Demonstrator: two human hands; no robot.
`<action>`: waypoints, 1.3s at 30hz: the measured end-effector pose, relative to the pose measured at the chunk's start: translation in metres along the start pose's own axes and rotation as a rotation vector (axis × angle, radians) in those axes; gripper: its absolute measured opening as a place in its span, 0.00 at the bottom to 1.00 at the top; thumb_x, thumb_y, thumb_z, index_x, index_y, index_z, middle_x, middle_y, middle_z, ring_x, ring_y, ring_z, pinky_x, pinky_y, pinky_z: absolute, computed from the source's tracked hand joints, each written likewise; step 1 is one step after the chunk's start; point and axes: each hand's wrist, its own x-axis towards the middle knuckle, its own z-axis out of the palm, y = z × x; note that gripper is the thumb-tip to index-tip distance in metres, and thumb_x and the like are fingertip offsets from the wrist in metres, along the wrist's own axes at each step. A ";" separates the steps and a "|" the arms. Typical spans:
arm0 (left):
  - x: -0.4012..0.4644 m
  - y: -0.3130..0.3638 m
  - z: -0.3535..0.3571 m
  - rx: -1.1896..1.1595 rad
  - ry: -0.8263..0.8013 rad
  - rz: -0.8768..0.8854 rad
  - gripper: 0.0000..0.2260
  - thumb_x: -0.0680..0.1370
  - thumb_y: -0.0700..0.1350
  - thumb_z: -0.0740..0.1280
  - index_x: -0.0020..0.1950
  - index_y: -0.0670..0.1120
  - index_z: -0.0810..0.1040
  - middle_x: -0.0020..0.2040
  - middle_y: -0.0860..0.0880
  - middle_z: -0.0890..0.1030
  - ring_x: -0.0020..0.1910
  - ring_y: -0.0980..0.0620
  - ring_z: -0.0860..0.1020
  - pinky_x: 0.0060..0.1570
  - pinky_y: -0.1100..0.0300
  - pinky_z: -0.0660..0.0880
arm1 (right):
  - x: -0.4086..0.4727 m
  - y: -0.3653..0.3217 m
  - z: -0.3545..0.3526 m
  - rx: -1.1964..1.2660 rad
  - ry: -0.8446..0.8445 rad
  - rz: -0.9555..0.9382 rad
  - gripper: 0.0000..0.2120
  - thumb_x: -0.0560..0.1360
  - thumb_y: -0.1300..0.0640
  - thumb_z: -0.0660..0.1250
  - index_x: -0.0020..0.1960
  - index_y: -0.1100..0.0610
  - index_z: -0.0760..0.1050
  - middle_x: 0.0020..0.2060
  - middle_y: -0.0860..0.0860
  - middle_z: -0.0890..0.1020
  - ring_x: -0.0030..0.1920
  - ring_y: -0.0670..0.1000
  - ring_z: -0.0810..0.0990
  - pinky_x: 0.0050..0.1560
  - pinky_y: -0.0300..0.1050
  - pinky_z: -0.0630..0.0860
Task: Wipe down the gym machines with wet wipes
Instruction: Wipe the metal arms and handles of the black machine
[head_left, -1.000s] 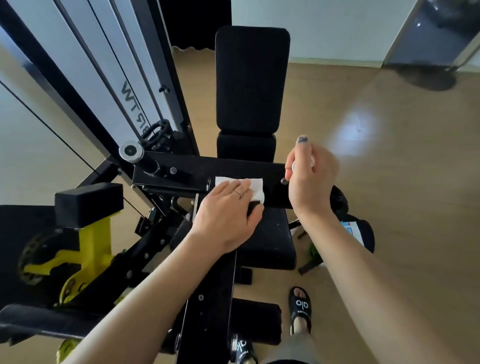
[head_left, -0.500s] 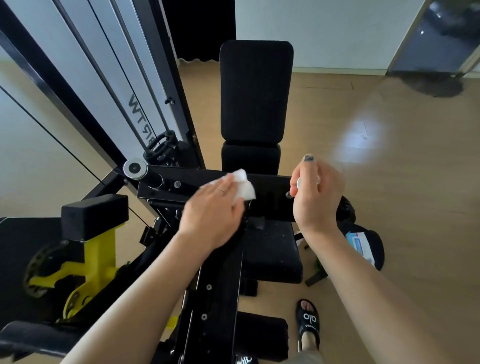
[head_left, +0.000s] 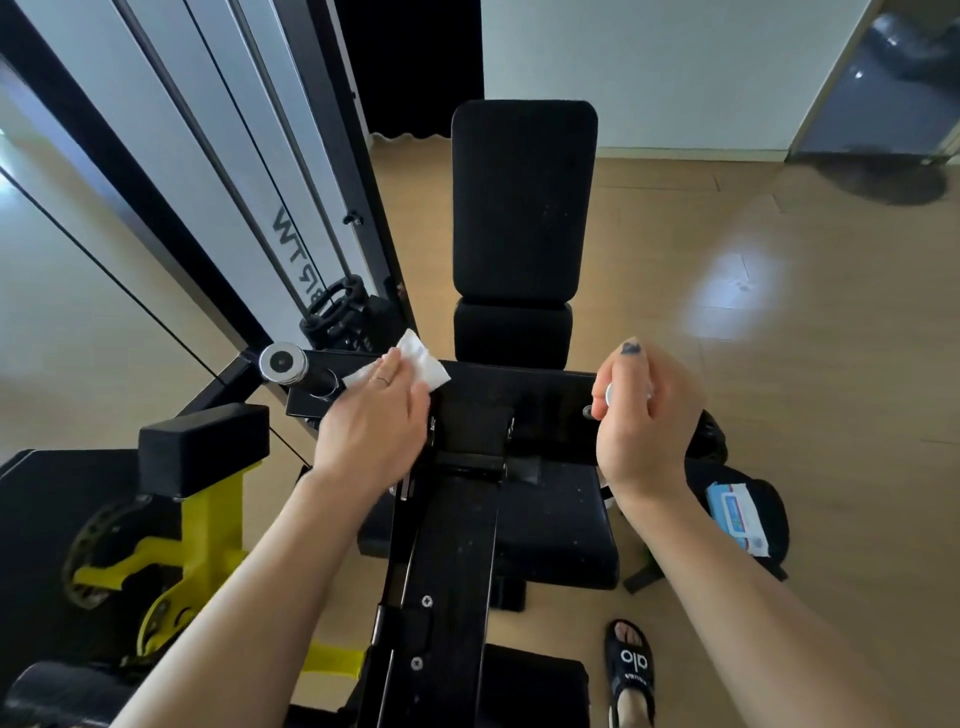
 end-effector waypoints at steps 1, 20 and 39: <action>-0.005 0.008 0.001 -0.019 -0.021 0.047 0.25 0.86 0.55 0.46 0.82 0.50 0.60 0.83 0.55 0.55 0.81 0.56 0.55 0.76 0.58 0.56 | 0.000 0.001 0.001 -0.004 0.009 -0.002 0.21 0.78 0.56 0.54 0.28 0.63 0.67 0.23 0.55 0.69 0.24 0.55 0.68 0.24 0.59 0.70; -0.033 0.009 0.016 0.046 0.077 0.292 0.21 0.85 0.53 0.53 0.75 0.49 0.74 0.76 0.53 0.70 0.75 0.56 0.68 0.75 0.63 0.55 | -0.001 -0.001 0.002 -0.011 0.025 -0.037 0.23 0.79 0.56 0.53 0.28 0.63 0.68 0.25 0.55 0.72 0.24 0.50 0.69 0.26 0.45 0.64; -0.078 0.006 0.031 -0.055 0.138 0.720 0.08 0.83 0.44 0.63 0.51 0.47 0.82 0.70 0.53 0.74 0.71 0.54 0.71 0.69 0.62 0.67 | 0.000 0.005 0.004 -0.063 0.074 -0.065 0.21 0.78 0.66 0.53 0.27 0.63 0.69 0.21 0.52 0.69 0.24 0.45 0.68 0.29 0.35 0.64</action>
